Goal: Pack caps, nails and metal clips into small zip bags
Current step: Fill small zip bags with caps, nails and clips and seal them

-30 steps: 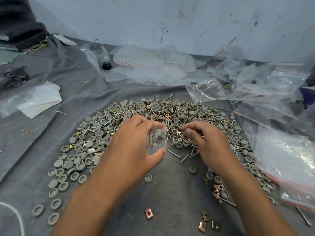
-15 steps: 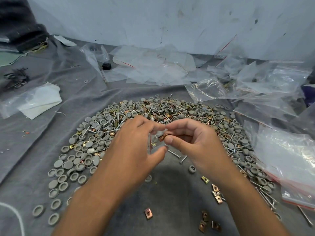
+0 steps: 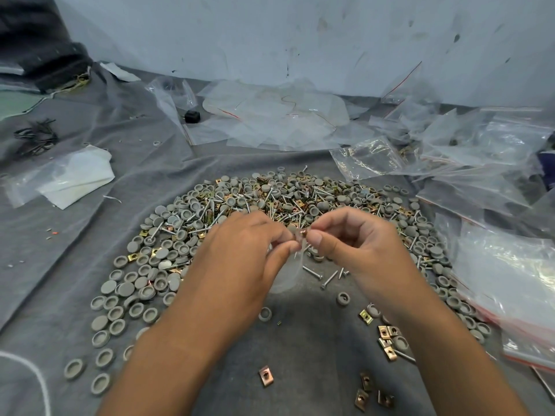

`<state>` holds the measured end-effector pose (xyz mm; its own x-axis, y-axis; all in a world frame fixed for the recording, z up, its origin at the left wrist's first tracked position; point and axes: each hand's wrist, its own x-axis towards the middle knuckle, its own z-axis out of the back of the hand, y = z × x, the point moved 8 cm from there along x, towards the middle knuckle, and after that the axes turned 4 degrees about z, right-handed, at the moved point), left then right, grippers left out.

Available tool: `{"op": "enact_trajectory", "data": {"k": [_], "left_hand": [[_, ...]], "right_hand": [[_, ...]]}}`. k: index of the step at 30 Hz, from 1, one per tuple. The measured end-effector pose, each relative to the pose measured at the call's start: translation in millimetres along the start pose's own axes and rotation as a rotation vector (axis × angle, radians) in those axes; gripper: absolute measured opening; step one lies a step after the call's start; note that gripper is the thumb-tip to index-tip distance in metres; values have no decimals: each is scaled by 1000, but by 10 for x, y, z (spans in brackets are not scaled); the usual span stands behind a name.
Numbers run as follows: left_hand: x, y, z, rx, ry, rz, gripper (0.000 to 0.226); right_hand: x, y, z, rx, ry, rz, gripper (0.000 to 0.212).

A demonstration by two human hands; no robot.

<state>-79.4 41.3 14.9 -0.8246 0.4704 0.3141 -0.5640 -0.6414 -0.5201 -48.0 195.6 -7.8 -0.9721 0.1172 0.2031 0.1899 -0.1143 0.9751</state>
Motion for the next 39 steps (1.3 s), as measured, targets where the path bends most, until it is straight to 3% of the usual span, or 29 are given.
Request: {"op": "enact_trajectory", "data": {"k": [6, 18, 23, 33, 39], "left_hand": [[-2, 17, 46, -42, -19, 27, 35], [-9, -10, 72, -80, -88, 39, 14], [2, 127, 149, -89, -101, 94, 14], [-3, 137, 153, -58, -95, 107, 17], [-10, 78, 136, -63, -65, 79, 22]], "right_hand": [[-23, -20, 1, -39, 11, -18, 15], [-30, -63, -34, -42, 77, -83, 15], [-36, -43, 266, -24, -18, -148, 24], [-36, -88, 221, -36, -38, -136, 17], [-30, 1, 96, -45, -36, -15, 10]]}}
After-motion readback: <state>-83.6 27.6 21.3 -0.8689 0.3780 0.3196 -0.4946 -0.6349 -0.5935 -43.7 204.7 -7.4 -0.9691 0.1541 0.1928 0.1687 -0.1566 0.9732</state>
